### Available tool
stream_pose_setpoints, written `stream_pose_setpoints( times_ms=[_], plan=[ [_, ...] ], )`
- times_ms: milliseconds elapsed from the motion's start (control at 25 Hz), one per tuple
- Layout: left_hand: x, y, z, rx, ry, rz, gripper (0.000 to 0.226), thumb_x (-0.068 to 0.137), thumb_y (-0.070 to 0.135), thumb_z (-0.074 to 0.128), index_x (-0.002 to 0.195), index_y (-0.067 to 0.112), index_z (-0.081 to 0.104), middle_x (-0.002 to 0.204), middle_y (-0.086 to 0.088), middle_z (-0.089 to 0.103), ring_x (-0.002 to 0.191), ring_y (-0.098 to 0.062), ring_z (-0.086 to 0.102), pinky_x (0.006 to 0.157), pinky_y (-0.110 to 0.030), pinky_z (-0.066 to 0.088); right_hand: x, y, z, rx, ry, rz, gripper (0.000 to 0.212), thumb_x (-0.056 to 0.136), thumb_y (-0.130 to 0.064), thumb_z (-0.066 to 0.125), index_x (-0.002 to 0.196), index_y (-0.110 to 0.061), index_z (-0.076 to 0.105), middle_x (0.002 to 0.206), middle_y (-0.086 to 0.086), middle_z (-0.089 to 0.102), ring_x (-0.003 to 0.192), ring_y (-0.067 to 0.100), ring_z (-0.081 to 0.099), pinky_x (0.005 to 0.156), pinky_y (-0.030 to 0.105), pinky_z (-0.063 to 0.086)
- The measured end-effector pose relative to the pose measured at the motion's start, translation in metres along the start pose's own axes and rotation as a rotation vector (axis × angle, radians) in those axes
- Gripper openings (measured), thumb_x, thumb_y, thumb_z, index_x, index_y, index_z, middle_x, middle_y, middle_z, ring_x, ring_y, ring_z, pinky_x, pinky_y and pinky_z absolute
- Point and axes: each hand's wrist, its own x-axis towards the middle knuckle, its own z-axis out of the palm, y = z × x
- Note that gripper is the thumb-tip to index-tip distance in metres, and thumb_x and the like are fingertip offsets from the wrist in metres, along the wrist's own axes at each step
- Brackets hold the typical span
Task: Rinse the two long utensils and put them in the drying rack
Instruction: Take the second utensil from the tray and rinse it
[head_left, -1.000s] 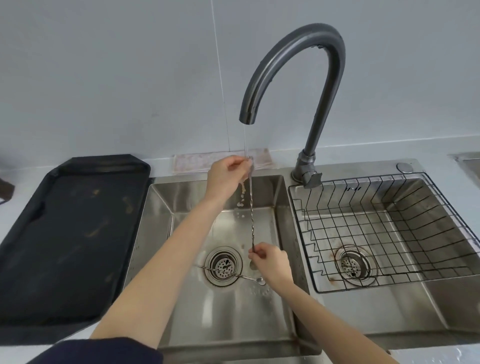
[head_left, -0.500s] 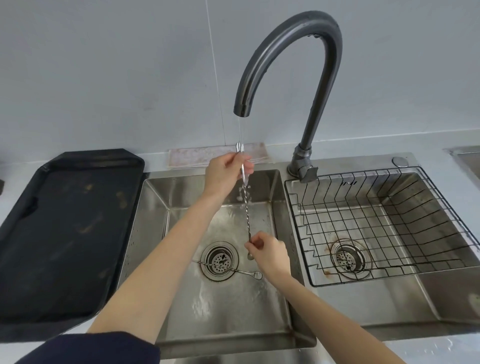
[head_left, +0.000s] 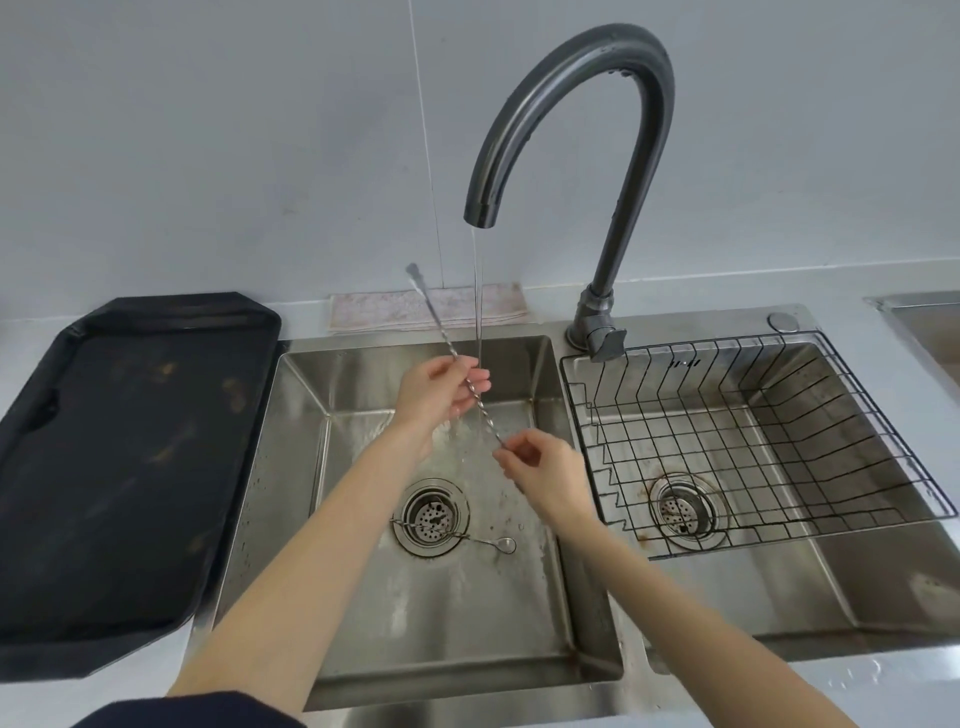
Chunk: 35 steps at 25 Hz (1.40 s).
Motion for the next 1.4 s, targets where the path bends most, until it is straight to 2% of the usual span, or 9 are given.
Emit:
stream_pose_setpoints(
  times_ms=[200, 320, 440, 560, 760, 880, 1000, 1160, 1400],
  plan=[
    [0.006, 0.0, -0.02, -0.458, 0.028, -0.198, 0.021, 0.096, 0.011, 0.04, 0.084, 0.009, 0.056, 0.086, -0.002, 0.064, 0.083, -0.011, 0.061, 0.077, -0.022, 0.054, 0.021, -0.033, -0.043, 0.048, -0.069, -0.102, 0.01, 0.087, -0.019, 0.062, 0.089, -0.012, 0.069, 0.065, -0.011, 0.064, 0.055, -0.006, 0.06, 0.059, 0.008, 0.049],
    [0.004, -0.004, -0.029, -0.571, 0.027, -0.292, 0.026, 0.097, 0.011, 0.036, 0.079, 0.008, 0.055, 0.075, -0.001, 0.07, 0.083, -0.011, 0.059, 0.078, -0.026, 0.05, 0.036, -0.053, -0.048, 0.121, -0.057, -0.151, 0.007, 0.086, -0.017, 0.064, 0.089, -0.014, 0.069, 0.075, -0.001, 0.069, 0.07, 0.009, 0.067, 0.077, 0.02, 0.053],
    [0.002, -0.008, -0.032, -0.545, 0.032, -0.382, 0.028, 0.097, 0.014, 0.038, 0.075, 0.009, 0.055, 0.048, 0.004, 0.071, 0.065, -0.009, 0.066, 0.061, -0.02, 0.053, 0.052, -0.072, -0.04, 0.214, -0.021, -0.16, 0.008, 0.085, -0.014, 0.064, 0.078, -0.015, 0.069, 0.071, 0.0, 0.068, 0.071, 0.014, 0.067, 0.076, 0.026, 0.054],
    [0.003, -0.012, -0.033, -0.532, 0.044, -0.437, 0.027, 0.096, 0.019, 0.043, 0.073, 0.01, 0.054, 0.046, 0.003, 0.07, 0.044, -0.007, 0.068, 0.042, -0.015, 0.053, 0.062, -0.09, -0.03, 0.383, -0.047, -0.134, 0.015, 0.086, -0.008, 0.062, 0.092, 0.005, 0.066, 0.076, -0.001, 0.065, 0.052, -0.005, 0.063, 0.06, 0.008, 0.052],
    [0.01, -0.018, -0.035, -0.316, -0.02, -0.465, 0.024, 0.095, 0.025, 0.044, 0.077, 0.013, 0.053, 0.05, 0.005, 0.072, 0.046, -0.005, 0.068, 0.05, -0.018, 0.051, 0.068, -0.102, -0.021, 0.426, -0.069, -0.132, 0.023, 0.093, -0.006, 0.051, 0.111, 0.003, 0.062, 0.088, 0.003, 0.065, 0.064, 0.001, 0.061, 0.066, 0.01, 0.053],
    [0.008, -0.016, -0.027, 0.041, 0.009, -0.237, 0.014, 0.094, 0.02, 0.048, 0.097, 0.009, 0.056, 0.073, 0.004, 0.071, 0.065, -0.008, 0.066, 0.068, -0.023, 0.047, 0.068, -0.102, -0.022, 0.343, -0.035, -0.16, 0.021, 0.093, -0.013, 0.053, 0.103, 0.0, 0.066, 0.074, -0.007, 0.064, 0.057, -0.003, 0.06, 0.062, 0.008, 0.052],
    [0.005, -0.003, -0.015, 0.358, 0.075, 0.114, 0.03, 0.088, 0.019, 0.057, 0.115, 0.007, 0.051, 0.103, 0.0, 0.057, 0.092, -0.013, 0.054, 0.085, -0.027, 0.045, 0.065, -0.103, -0.022, 0.285, 0.006, -0.17, 0.021, 0.093, -0.017, 0.054, 0.097, -0.002, 0.068, 0.071, -0.009, 0.064, 0.062, 0.003, 0.061, 0.071, 0.019, 0.055],
    [0.007, 0.015, 0.003, 0.477, 0.021, 0.334, 0.014, 0.086, 0.015, 0.059, 0.096, 0.014, 0.05, 0.08, 0.01, 0.053, 0.072, -0.006, 0.051, 0.06, -0.003, 0.04, 0.059, -0.111, -0.024, 0.271, 0.048, -0.196, 0.005, 0.09, -0.015, 0.058, 0.09, -0.014, 0.063, 0.079, 0.0, 0.066, 0.08, 0.021, 0.066, 0.085, 0.037, 0.054],
    [0.009, 0.031, 0.012, 0.607, 0.017, 0.453, 0.027, 0.094, 0.011, 0.04, 0.108, 0.009, 0.063, 0.067, 0.002, 0.062, 0.053, 0.004, 0.053, 0.049, -0.008, 0.037, 0.061, -0.119, -0.038, 0.172, 0.075, -0.285, 0.008, 0.086, -0.014, 0.063, 0.094, -0.011, 0.065, 0.072, -0.006, 0.061, 0.069, 0.011, 0.062, 0.077, 0.029, 0.053]
  ],
)
